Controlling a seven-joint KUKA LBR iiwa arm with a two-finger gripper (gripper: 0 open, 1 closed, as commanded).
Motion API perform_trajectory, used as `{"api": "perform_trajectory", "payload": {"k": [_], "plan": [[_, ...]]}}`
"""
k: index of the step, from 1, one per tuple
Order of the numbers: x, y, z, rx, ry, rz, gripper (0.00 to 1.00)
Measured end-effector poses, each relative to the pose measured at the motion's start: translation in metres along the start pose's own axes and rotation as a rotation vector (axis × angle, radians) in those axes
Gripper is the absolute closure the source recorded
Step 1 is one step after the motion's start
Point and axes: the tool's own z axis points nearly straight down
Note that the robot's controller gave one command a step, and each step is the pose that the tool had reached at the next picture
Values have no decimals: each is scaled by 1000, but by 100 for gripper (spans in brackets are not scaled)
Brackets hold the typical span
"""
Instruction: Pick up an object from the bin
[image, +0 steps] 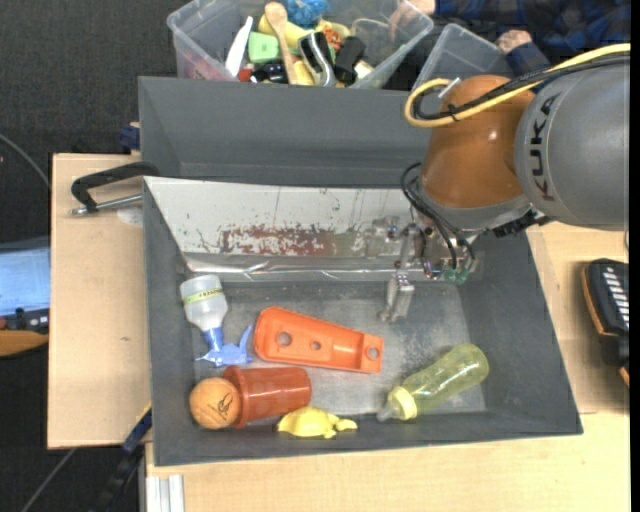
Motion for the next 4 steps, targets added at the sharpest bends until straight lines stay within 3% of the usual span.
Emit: {"api": "perform_trajectory", "payload": {"k": [1, 2, 4], "plan": [[-1, 0, -3, 0, -5, 0, 0], [-4, -5, -32, 0, -9, -65, 0], [3, 17, 64, -2, -10, -37, 0]]}}
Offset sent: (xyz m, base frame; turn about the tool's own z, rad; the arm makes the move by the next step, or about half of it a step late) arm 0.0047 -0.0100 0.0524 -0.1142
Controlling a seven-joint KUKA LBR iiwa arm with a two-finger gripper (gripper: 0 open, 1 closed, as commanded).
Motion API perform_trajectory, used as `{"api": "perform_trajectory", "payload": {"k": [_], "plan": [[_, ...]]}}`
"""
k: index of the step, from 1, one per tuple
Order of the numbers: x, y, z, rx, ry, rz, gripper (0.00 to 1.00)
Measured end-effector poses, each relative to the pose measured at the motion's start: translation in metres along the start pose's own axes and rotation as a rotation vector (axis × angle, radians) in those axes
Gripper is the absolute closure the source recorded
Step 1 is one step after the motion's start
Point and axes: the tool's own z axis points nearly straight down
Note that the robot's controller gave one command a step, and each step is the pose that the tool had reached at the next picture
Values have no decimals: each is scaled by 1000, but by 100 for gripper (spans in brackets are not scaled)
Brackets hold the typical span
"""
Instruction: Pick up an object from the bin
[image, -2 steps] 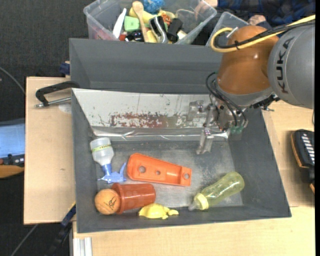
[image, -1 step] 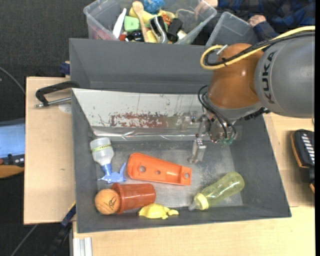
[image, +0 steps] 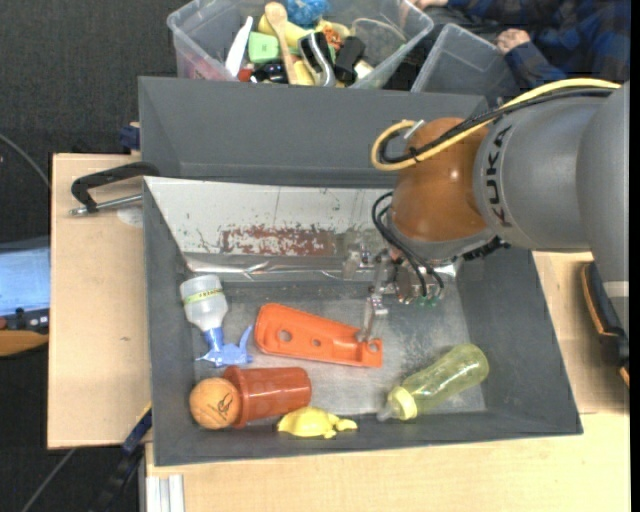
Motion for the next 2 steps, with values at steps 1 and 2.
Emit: {"api": "perform_trajectory", "payload": {"k": [1, 2], "plan": [[-2, 5, 7, 0, -3, -43, 0], [32, 15, 17, -1, -3, -27, 0]]}}
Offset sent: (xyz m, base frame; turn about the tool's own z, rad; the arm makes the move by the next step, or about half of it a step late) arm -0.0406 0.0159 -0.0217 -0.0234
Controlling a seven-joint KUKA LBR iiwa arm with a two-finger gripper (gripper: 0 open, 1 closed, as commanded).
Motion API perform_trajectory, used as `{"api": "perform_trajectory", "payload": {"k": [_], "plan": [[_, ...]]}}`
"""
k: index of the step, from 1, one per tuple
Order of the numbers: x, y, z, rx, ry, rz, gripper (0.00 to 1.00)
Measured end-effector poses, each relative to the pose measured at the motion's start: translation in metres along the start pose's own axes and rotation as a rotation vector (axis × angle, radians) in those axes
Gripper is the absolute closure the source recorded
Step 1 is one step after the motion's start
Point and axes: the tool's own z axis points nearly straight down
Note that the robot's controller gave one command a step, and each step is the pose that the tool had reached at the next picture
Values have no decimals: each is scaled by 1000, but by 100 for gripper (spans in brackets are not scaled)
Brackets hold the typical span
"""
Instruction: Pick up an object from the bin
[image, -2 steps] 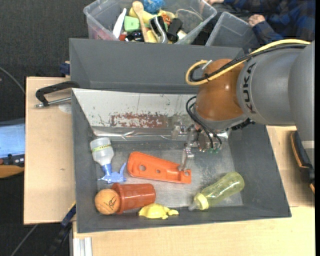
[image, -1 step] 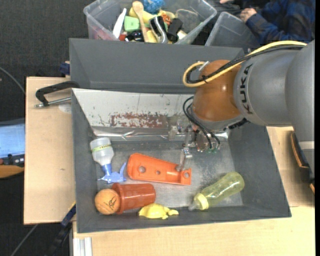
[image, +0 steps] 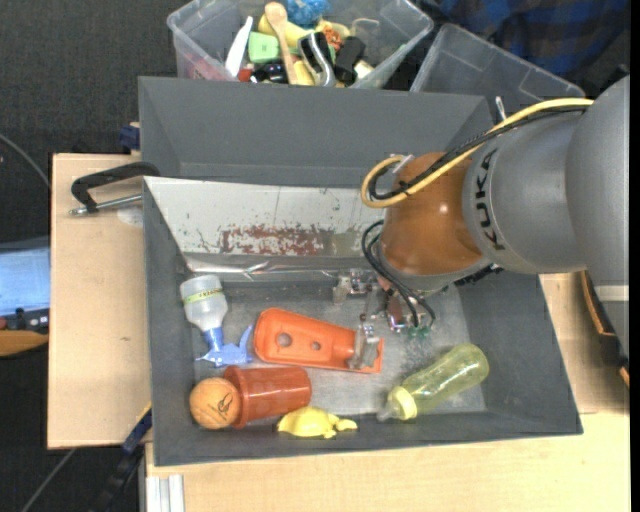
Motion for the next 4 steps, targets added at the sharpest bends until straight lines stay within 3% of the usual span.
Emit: {"api": "perform_trajectory", "payload": {"k": [1, 2, 4], "plan": [[28, 5, 4, -1, 2, 1, 0], [26, -12, 4, -2, -3, 115, 0], [49, -11, 3, -2, -2, 160, 0]]}}
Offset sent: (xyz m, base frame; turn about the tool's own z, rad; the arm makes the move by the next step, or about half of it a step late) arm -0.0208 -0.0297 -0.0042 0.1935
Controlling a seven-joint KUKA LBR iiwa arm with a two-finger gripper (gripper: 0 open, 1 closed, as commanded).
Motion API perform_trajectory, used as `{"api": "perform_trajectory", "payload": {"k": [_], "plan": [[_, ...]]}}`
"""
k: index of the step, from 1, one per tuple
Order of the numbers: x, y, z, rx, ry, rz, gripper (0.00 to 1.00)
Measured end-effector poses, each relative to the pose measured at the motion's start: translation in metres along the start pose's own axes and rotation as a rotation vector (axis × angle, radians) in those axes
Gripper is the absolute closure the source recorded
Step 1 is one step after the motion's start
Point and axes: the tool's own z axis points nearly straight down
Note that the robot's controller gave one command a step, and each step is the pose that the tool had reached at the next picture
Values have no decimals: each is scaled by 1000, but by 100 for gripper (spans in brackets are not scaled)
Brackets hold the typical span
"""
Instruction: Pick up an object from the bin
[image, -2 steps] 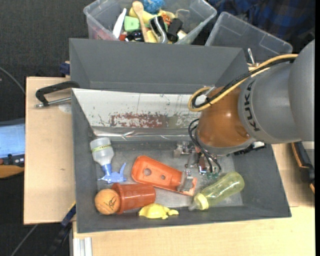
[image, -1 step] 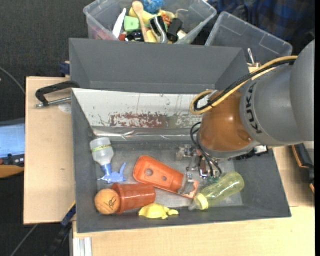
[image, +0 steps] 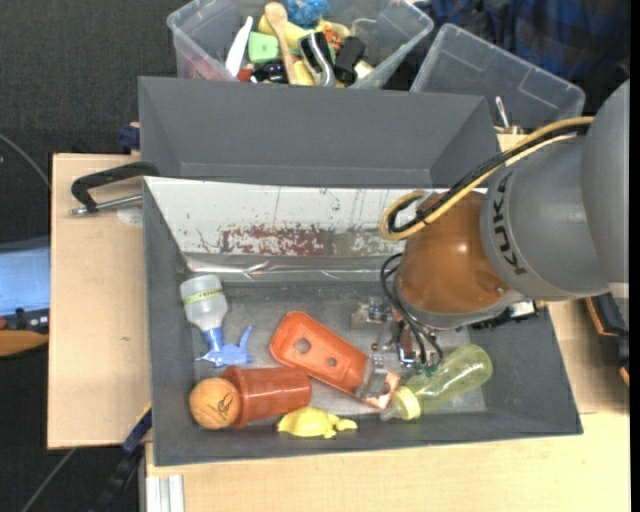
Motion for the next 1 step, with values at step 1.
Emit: {"api": "perform_trajectory", "payload": {"k": [1], "plan": [[12, -5, 0, 0, 0, 101, 0]]}}
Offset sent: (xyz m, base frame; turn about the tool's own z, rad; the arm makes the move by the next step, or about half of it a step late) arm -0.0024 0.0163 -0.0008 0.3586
